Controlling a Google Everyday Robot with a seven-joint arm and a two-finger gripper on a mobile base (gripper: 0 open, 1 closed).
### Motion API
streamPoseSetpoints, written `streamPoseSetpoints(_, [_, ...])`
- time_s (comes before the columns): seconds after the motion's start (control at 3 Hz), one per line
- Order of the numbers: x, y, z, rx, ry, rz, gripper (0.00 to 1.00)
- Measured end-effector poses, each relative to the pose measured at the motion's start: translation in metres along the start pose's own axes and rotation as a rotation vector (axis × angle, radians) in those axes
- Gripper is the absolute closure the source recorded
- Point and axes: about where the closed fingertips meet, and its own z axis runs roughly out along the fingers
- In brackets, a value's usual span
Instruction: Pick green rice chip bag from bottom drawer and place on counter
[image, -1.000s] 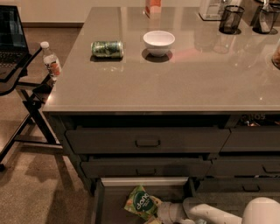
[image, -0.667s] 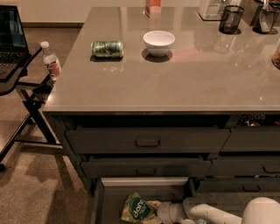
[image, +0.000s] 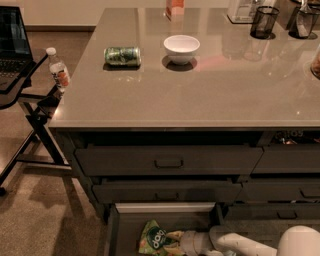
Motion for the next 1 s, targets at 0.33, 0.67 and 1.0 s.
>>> streamPoseSetpoints(0.33, [0.0, 0.0, 0.0, 0.0, 0.0, 0.0, 1.0])
streamPoseSetpoints(0.67, [0.0, 0.001, 0.0, -0.002, 0.002, 0.0, 1.0])
streamPoseSetpoints(1.0, [-0.017, 0.002, -0.011, -0.012, 0.023, -0.033, 1.0])
